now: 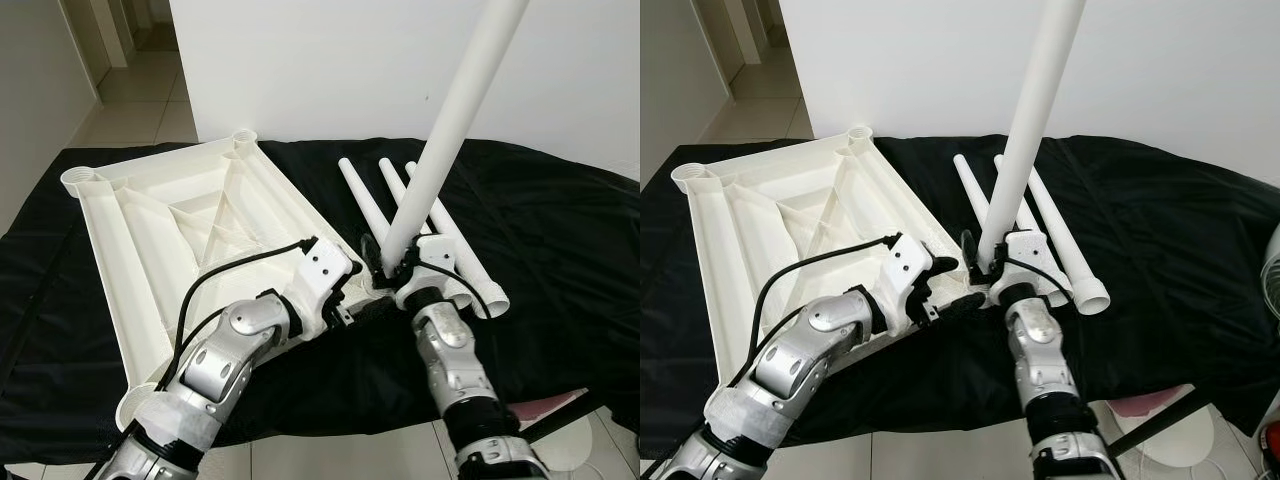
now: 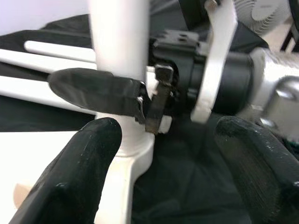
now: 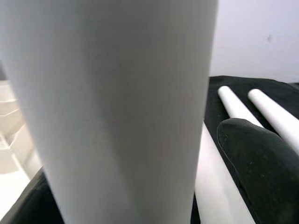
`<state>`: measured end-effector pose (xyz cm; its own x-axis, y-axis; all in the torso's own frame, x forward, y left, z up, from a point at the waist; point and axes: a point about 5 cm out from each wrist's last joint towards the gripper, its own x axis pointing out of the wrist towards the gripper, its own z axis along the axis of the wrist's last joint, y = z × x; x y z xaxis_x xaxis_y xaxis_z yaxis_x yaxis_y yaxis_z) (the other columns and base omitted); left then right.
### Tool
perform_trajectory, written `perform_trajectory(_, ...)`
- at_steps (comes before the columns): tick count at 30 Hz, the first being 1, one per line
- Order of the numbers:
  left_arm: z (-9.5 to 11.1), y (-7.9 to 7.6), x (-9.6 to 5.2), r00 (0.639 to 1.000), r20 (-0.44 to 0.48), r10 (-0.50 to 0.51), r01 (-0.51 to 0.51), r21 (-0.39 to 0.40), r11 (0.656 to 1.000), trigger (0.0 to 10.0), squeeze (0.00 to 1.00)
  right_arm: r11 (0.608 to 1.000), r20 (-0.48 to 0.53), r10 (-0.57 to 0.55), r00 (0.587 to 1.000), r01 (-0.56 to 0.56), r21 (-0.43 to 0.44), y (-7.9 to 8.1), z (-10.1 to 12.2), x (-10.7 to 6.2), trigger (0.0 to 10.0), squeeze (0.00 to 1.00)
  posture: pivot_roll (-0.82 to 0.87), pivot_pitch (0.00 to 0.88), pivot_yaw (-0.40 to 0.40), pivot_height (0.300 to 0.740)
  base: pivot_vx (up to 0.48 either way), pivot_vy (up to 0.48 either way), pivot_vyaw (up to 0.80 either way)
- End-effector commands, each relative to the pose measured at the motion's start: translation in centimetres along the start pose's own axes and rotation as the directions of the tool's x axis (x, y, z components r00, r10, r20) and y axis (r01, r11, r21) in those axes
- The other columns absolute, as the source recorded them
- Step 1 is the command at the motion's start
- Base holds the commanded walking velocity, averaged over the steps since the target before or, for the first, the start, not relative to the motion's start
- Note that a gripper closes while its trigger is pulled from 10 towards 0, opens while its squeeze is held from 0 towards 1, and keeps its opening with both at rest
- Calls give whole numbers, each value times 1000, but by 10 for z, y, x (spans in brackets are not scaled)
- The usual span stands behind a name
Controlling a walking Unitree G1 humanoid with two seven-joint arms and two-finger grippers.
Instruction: Building children table
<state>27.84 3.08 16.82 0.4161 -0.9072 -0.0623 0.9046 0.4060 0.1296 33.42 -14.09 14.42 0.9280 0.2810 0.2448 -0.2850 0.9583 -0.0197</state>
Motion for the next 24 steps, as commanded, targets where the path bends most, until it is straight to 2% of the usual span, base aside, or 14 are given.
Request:
perform_trajectory(1,-2,-3,-1,1000,-19,-16,16,11,1000,10000,0,999,0,36,999,-36,-8,-1,4,2,10000,0,21,16,11,740,0,0,0)
perform_trajectory(4,-4,-3,-1,1000,-23,-10,10,4,1000,10000,0,989,-42,136,990,-139,-59,-17,7,-1,10000,0,19,25,11,740,0,0,0)
perform_trajectory(9,-3,-3,-1,1000,-21,-9,9,3,1000,10000,0,979,-58,181,982,-186,-87,-24,9,-3,10000,0,18,28,14,740,0,0,0)
perform_trajectory(15,-2,-2,-2,1000,-23,-11,11,11,1000,10000,0,940,-135,310,941,-325,-104,-33,8,-7,10000,0,19,36,15,740,0,0,0)
perform_trajectory(16,-2,-2,-2,1000,-23,-11,11,11,1000,10000,0,940,-135,310,941,-325,-104,-33,8,-7,10000,0,19,36,15,740,0,0,0)
perform_trajectory(18,-1,-2,-2,1000,-21,-10,10,14,1000,10000,0,914,-170,381,909,-398,-80,-34,6,-7,10000,0,20,38,15,740,0,0,0)
perform_trajectory(22,0,-2,-2,1000,-21,-9,10,15,1000,10000,0,906,-175,403,898,-419,-63,-34,6,-7,10000,0,20,38,15,740,0,0,0)
perform_trajectory(23,0,-2,-2,1000,-19,-7,8,16,1000,10000,0,893,-184,437,881,-449,-28,-34,5,-6,9882,0,25,40,15,740,0,0,0)
perform_trajectory(24,0,-2,-2,1000,-19,-7,8,16,1000,10000,0,893,-184,437,881,-449,-28,-34,5,-6,9882,0,25,40,15,740,0,0,0)
